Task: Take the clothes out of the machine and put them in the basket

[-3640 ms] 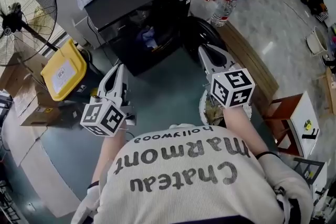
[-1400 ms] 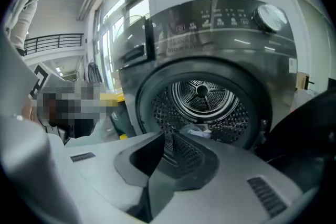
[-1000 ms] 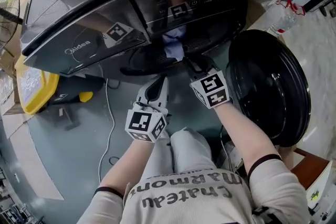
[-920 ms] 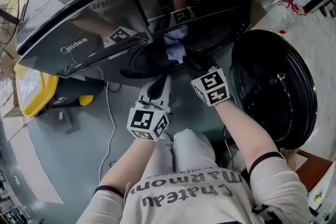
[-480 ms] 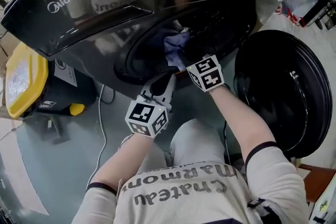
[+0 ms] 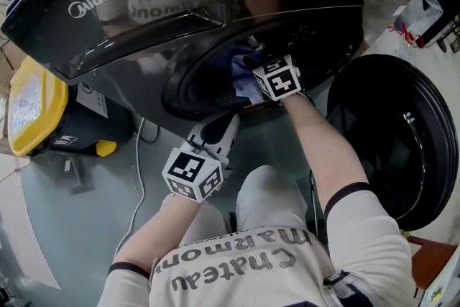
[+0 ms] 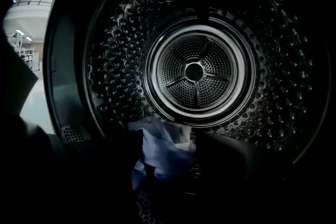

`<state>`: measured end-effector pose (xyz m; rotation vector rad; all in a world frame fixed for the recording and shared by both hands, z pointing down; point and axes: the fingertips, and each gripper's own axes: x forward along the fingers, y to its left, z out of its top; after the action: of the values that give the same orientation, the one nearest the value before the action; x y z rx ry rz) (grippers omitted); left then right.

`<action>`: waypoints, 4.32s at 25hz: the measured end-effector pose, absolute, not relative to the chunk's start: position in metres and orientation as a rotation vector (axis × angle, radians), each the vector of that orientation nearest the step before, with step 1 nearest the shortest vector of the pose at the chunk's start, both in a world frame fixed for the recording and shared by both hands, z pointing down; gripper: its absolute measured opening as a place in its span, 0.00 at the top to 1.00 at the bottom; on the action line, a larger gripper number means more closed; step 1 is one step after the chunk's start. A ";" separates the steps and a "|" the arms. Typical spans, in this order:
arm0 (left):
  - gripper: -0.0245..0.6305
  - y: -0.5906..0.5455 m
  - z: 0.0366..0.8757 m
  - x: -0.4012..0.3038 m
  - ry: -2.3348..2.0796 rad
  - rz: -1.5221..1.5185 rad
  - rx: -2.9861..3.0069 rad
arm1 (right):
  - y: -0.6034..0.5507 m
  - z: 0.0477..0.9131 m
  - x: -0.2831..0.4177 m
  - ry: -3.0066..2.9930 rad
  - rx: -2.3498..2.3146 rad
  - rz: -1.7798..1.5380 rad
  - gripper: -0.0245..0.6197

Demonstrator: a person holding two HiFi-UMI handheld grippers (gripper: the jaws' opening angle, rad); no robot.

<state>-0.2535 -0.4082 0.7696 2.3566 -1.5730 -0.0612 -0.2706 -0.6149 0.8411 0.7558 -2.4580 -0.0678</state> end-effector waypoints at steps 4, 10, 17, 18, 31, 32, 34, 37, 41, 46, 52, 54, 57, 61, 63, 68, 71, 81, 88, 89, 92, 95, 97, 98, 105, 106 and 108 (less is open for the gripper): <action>0.95 -0.398 0.771 -0.257 -1.581 -0.056 2.361 | -0.628 0.861 -0.279 -2.363 0.676 -0.055 0.44; 0.95 -0.390 0.771 -0.263 -1.583 -0.056 2.348 | -0.629 0.887 -0.281 -2.268 0.629 -0.101 0.48; 0.95 -0.390 0.770 -0.265 -1.616 -0.091 2.344 | -0.616 0.904 -0.275 -2.140 0.535 -0.288 0.74; 0.95 -0.390 0.771 -0.263 -1.612 -0.087 2.346 | -0.617 0.903 -0.274 -2.136 0.530 -0.300 0.78; 0.95 -0.399 0.764 -0.251 -1.561 -0.128 2.375 | -0.586 0.851 -0.280 -2.385 0.536 -0.153 0.88; 0.95 -0.402 0.760 -0.247 -1.554 -0.132 2.374 | -0.581 0.843 -0.276 -2.400 0.543 -0.128 0.88; 0.95 -0.405 0.749 -0.244 -1.551 -0.123 2.360 | -0.567 0.831 -0.267 -2.416 0.565 -0.047 0.88; 0.95 -0.408 0.728 -0.246 -1.563 -0.094 2.335 | -0.545 0.815 -0.256 -2.441 0.590 0.082 0.88; 0.95 -0.402 0.699 -0.242 -1.573 -0.036 2.309 | -0.516 0.793 -0.243 -2.447 0.598 0.202 0.88; 0.95 -0.376 0.653 -0.228 -1.561 -0.020 2.235 | -0.477 0.755 -0.225 -2.417 0.590 0.326 0.88; 0.95 -0.329 0.571 -0.206 -1.541 0.053 2.265 | -0.446 0.677 -0.203 -2.438 0.598 0.424 0.88; 0.95 -0.318 0.545 -0.203 -1.574 0.051 2.234 | -0.444 0.650 -0.193 -2.452 0.632 0.465 0.88; 0.95 -0.305 0.507 -0.198 -1.631 0.038 2.208 | -0.439 0.618 -0.180 -2.454 0.668 0.625 0.88; 0.95 -0.287 0.464 -0.194 -1.706 -0.018 2.174 | -0.413 0.579 -0.167 -2.462 0.621 0.689 0.88; 0.95 -0.278 0.444 -0.189 -1.731 -0.043 2.165 | -0.391 0.556 -0.159 -2.478 0.565 0.655 0.88; 0.95 -0.255 0.401 -0.172 -1.711 0.023 2.242 | -0.342 0.492 -0.136 -2.538 0.503 0.549 0.88; 0.95 -0.241 0.383 -0.175 -1.721 0.036 2.249 | -0.319 0.454 -0.128 -2.589 0.530 0.532 0.88; 0.95 -0.208 0.306 -0.206 -1.684 -0.050 2.355 | -0.275 0.323 -0.122 -2.754 0.872 0.533 0.88; 0.95 -0.187 0.269 -0.211 -1.543 -0.103 2.510 | -0.233 0.271 -0.112 -2.789 1.131 0.454 0.88; 0.95 -0.184 0.267 -0.209 -1.524 -0.103 2.522 | -0.227 0.264 -0.109 -2.790 1.168 0.443 0.88; 0.95 -0.179 0.256 -0.199 -1.467 -0.129 2.565 | -0.212 0.251 -0.093 -2.764 1.267 0.415 0.88; 0.95 -0.174 0.246 -0.177 -1.367 -0.156 2.633 | -0.193 0.242 -0.072 -2.741 1.355 0.398 0.88; 0.95 -0.173 0.239 -0.161 -1.293 -0.169 2.678 | -0.182 0.229 -0.058 -2.721 1.424 0.337 0.88; 0.95 -0.172 0.236 -0.153 -1.258 -0.176 2.696 | -0.177 0.223 -0.050 -2.699 1.459 0.296 0.88; 0.95 -0.159 0.232 -0.080 -1.017 -0.204 2.763 | -0.138 0.190 0.022 -2.563 1.723 0.173 0.88; 0.95 -0.156 0.231 -0.067 -0.991 -0.196 2.776 | -0.132 0.188 0.035 -2.538 1.760 0.168 0.88; 0.95 -0.151 0.231 -0.038 -0.930 -0.167 2.804 | -0.120 0.188 0.062 -2.490 1.834 0.178 0.88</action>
<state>-0.0384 -0.1505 0.2315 2.8038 -0.9303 -0.1671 0.0619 -0.1202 0.1881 1.8342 -2.4899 0.1780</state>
